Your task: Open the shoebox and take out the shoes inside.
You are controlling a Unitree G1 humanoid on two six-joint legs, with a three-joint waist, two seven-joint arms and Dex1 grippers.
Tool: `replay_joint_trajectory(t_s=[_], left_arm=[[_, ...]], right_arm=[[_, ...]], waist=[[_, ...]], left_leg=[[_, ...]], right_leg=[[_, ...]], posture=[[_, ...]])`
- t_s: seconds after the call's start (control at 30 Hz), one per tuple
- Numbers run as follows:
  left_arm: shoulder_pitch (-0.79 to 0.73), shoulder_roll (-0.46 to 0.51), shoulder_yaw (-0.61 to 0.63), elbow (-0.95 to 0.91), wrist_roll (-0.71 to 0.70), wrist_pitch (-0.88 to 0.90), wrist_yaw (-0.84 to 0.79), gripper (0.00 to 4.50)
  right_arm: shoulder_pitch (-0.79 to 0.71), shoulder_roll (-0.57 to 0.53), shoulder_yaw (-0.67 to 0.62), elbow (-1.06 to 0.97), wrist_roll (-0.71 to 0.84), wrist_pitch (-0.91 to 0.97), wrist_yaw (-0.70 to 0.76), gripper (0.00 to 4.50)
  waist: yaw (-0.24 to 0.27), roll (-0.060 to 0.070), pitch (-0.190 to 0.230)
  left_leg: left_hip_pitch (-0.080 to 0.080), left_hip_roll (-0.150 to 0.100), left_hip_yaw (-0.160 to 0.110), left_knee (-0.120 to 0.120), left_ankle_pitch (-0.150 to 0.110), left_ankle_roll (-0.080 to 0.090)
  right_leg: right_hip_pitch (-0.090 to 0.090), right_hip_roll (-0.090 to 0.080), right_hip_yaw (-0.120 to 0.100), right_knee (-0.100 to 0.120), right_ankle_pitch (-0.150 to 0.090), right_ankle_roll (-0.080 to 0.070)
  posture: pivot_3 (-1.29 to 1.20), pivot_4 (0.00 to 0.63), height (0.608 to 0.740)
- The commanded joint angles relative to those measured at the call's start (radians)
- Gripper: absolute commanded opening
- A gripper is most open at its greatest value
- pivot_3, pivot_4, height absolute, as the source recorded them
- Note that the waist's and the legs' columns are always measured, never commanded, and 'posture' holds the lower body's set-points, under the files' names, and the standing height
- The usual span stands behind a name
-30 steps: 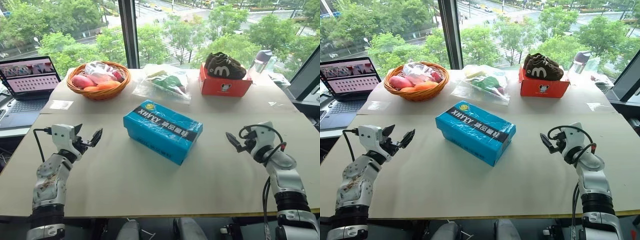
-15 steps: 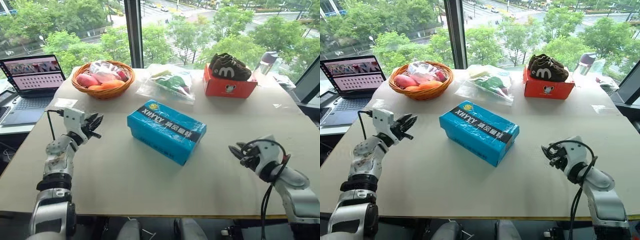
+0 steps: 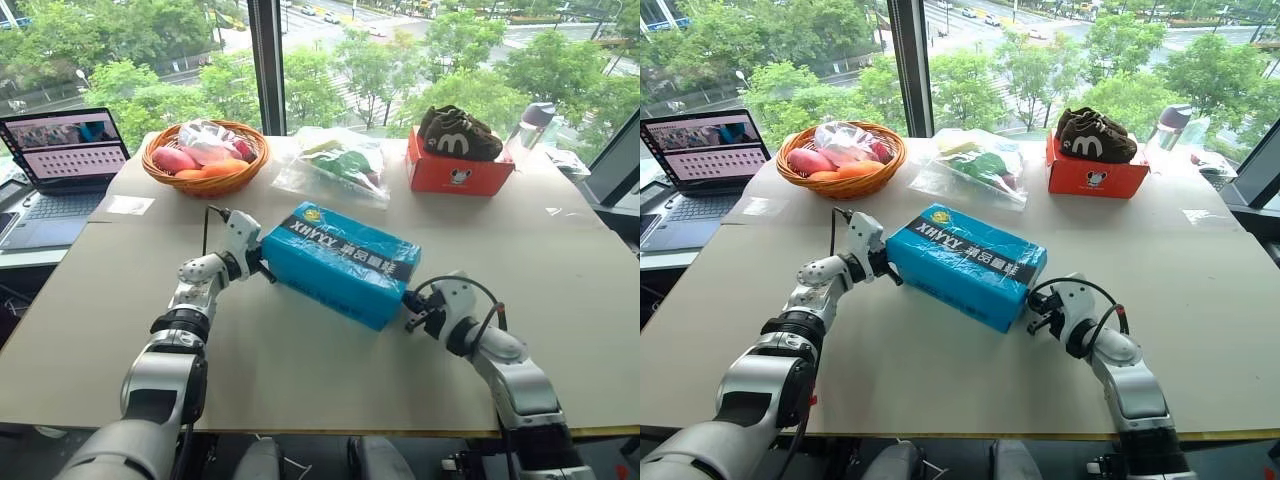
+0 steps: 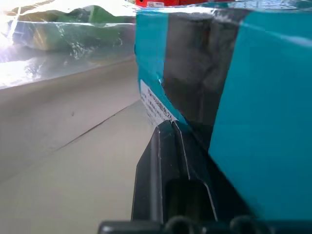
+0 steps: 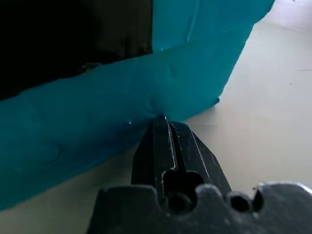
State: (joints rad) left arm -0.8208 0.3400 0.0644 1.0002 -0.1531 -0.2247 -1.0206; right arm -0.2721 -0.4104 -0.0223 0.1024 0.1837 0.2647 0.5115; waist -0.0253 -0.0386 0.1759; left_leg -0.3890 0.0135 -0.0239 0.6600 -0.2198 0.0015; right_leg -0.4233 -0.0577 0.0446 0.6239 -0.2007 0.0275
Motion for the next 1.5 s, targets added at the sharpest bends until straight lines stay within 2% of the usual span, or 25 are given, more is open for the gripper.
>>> replay_joint_trajectory(t_s=[0.03, 0.1, 0.2, 0.37, 0.5, 0.67, 0.8, 0.93, 1.13, 1.23, 1.37, 1.5], left_arm=[[0.130, 0.014, -0.078, -0.281, -0.072, 0.185, -0.215, 0.00], [0.228, 0.062, -0.091, -0.478, -0.116, 0.303, -0.243, 0.00], [0.329, 0.126, -0.068, -0.672, -0.151, 0.421, -0.204, 0.00], [0.490, 0.223, 0.007, -0.966, -0.241, 0.618, -0.138, 0.00], [0.598, 0.272, 0.074, -1.086, -0.268, 0.686, -0.086, 0.00], [0.675, 0.324, 0.131, -1.146, -0.278, 0.718, -0.074, 0.00], [0.682, 0.355, 0.148, -1.125, -0.271, 0.716, -0.069, 0.00], [0.683, 0.404, 0.156, -1.097, -0.257, 0.701, -0.086, 0.00], [0.656, 0.525, 0.192, -1.017, -0.236, 0.667, -0.118, 0.00], [0.636, 0.584, 0.241, -1.002, -0.301, 0.708, -0.164, 0.65], [0.640, 0.656, 0.285, -1.024, -0.379, 0.772, -0.231, 2.25], [0.626, 0.724, 0.314, -1.041, -0.426, 0.815, -0.274, 3.62]], right_arm=[[-0.097, 0.022, -0.002, 0.128, -0.020, -0.115, 0.013, 0.02], [-0.148, 0.037, 0.004, 0.203, -0.025, -0.155, 0.030, 0.02], [-0.194, 0.066, 0.032, 0.246, -0.032, -0.181, 0.067, 0.02], [-0.188, 0.121, 0.085, 0.161, -0.012, -0.139, 0.148, 0.02], [-0.145, 0.144, 0.155, 0.061, -0.027, -0.092, 0.196, 0.02], [-0.089, 0.126, 0.200, -0.034, -0.033, -0.009, 0.232, 0.02], [-0.071, 0.090, 0.181, -0.048, -0.043, 0.014, 0.223, 0.02], [-0.059, 0.006, 0.152, -0.082, -0.027, 0.075, 0.268, 0.02], [-0.015, -0.218, 0.083, -0.179, 0.035, 0.180, 0.412, 0.02], [-0.010, -0.323, 0.044, -0.255, 0.128, 0.255, 0.514, 0.00], [-0.010, -0.416, 0.022, -0.332, 0.237, 0.345, 0.627, 0.00], [-0.007, -0.468, 0.073, -0.358, 0.269, 0.374, 0.708, 0.00]], waist=[[-0.004, 0.000, 0.000], [-0.014, 0.000, 0.000], [-0.019, 0.001, 0.000], [-0.030, 0.001, 0.001], [-0.030, 0.002, 0.001], [-0.020, 0.002, 0.001], [-0.017, 0.002, 0.001], [-0.017, 0.002, 0.001], [-0.011, 0.002, 0.001], [-0.011, 0.002, 0.002], [-0.018, 0.002, 0.002], [-0.017, 0.001, 0.003]], left_leg=[[0.000, 0.000, 0.000, 0.000, 0.000, 0.000], [0.000, 0.001, 0.000, 0.000, 0.000, 0.000], [0.000, 0.001, 0.000, -0.001, 0.000, 0.000], [0.001, 0.003, -0.001, -0.001, 0.000, 0.000], [0.001, 0.003, -0.001, -0.001, 0.000, 0.000], [0.001, 0.003, -0.001, -0.001, 0.000, 0.000], [0.002, 0.003, -0.001, -0.001, 0.000, 0.000], [0.001, 0.003, -0.001, -0.001, 0.000, 0.000], [0.001, 0.002, -0.001, -0.001, 0.000, 0.000], [0.001, 0.002, -0.001, -0.001, 0.000, 0.000], [0.000, 0.003, -0.001, -0.002, 0.000, 0.000], [0.000, 0.004, -0.001, -0.003, -0.001, 0.000]], right_leg=[[0.000, 0.000, 0.000, 0.000, 0.000, 0.000], [-0.001, 0.001, 0.000, 0.001, 0.000, 0.000], [-0.001, 0.000, 0.000, 0.001, 0.000, -0.001], [-0.002, 0.002, 0.000, 0.003, 0.000, -0.001], [-0.002, 0.001, 0.000, 0.003, -0.001, -0.002], [-0.003, 0.001, 0.000, 0.003, -0.001, -0.002], [-0.002, 0.000, 0.000, 0.003, -0.001, -0.002], [-0.003, 0.001, -0.001, 0.002, -0.002, -0.003], [-0.003, 0.000, -0.001, 0.002, -0.002, -0.003], [-0.003, -0.001, -0.001, 0.002, -0.006, -0.009], [-0.004, 0.000, -0.002, 0.002, -0.005, -0.007], [-0.005, 0.001, -0.002, 0.002, -0.005, -0.007]], posture=[[0.00, 0.150, 0.740], [0.00, 0.150, 0.740], [0.00, 0.150, 0.740], [0.00, 0.150, 0.740], [0.00, 0.150, 0.740], [0.00, 0.150, 0.740], [0.00, 0.150, 0.740], [0.00, 0.150, 0.740], [0.00, 0.150, 0.740], [0.00, 0.150, 0.740], [0.00, 0.150, 0.740], [0.00, 0.150, 0.740]])
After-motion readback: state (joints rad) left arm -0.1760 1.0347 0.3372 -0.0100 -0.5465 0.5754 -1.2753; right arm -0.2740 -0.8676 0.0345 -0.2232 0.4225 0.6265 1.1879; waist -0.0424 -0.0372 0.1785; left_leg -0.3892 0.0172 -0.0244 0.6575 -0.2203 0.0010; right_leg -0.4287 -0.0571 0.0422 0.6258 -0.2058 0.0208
